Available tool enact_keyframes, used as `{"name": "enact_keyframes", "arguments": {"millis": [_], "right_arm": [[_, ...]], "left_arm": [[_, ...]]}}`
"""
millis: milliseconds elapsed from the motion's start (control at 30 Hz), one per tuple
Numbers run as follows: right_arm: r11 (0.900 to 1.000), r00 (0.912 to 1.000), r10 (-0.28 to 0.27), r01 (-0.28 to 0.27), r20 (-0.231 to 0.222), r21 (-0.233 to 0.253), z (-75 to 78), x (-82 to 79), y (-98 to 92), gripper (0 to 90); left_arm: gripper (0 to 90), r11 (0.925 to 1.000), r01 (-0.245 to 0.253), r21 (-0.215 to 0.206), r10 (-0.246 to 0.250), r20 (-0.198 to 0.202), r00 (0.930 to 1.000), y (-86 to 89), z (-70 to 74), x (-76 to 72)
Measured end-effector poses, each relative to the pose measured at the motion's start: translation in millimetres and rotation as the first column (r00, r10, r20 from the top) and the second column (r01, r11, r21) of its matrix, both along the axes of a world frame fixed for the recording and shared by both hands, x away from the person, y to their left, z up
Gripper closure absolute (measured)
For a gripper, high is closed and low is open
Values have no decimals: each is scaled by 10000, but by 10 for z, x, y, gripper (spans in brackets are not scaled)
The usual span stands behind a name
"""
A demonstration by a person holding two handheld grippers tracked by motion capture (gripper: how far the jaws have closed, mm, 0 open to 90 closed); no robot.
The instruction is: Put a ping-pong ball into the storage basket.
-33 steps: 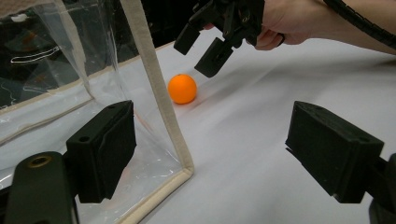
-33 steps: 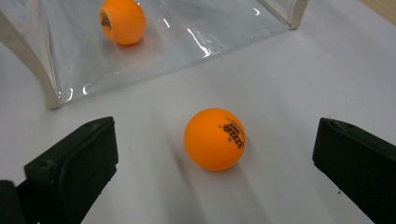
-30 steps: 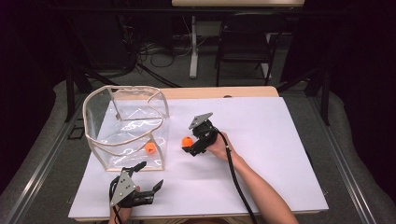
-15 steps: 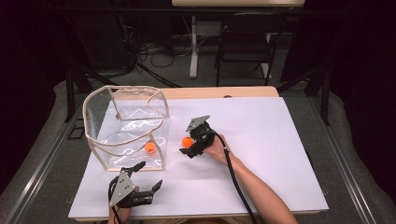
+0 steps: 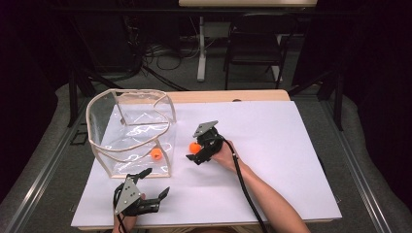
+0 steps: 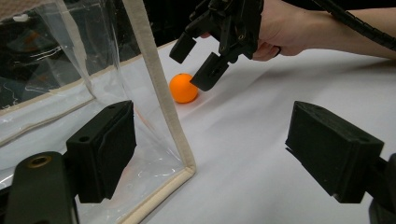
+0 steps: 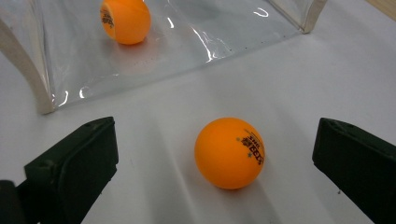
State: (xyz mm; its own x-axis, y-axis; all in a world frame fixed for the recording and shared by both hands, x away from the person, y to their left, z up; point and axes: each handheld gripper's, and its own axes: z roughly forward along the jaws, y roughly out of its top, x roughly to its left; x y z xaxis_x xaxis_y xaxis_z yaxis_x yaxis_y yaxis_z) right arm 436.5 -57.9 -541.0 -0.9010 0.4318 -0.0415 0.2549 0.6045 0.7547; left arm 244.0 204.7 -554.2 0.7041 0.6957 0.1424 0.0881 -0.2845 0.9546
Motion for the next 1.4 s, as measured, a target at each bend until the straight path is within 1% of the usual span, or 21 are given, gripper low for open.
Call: {"name": "enact_keyframes", "arguments": {"millis": [133,300,567,633,700,900,1067,1133,1400], "right_arm": [[10000,9999,-45,45,-134,20,-28,14,8,0],[9999,9998,-69,67,-174,-156,-67,25,36,0],[9999,9997,73,-77,-244,-134,-99,32,62,18],[10000,9997,37,-40,-251,-85,-96,34,55,51],[10000,9997,-31,29,-252,-62,-93,34,49,125],[9997,9993,-221,217,-312,-134,-100,32,41,228],[9987,9990,-429,425,-136,-280,-96,31,36,337],[9986,9989,-432,427,-159,-297,-102,41,28,351],[9959,9970,-760,751,-153,-495,-119,57,15,412]], "left_arm": [[158,10000,8,27,-8,7,10000,-7,0,-3],[158,10000,41,29,-41,1,10000,-8,0,0],[158,10000,25,18,-25,8,10000,2,4,-2],[158,10000,35,8,-35,-6,10000,-2,2,-1],[158,10000,58,12,-58,-18,10000,-9,-1,2],[158,10000,67,37,-67,10,10000,0,3,-3],[158,10000,48,30,-48,4,10000,3,5,-2],[158,10000,50,39,-50,13,10000,5,5,-5],[158,10000,44,39,-44,2,10000,5,5,-2]]}}
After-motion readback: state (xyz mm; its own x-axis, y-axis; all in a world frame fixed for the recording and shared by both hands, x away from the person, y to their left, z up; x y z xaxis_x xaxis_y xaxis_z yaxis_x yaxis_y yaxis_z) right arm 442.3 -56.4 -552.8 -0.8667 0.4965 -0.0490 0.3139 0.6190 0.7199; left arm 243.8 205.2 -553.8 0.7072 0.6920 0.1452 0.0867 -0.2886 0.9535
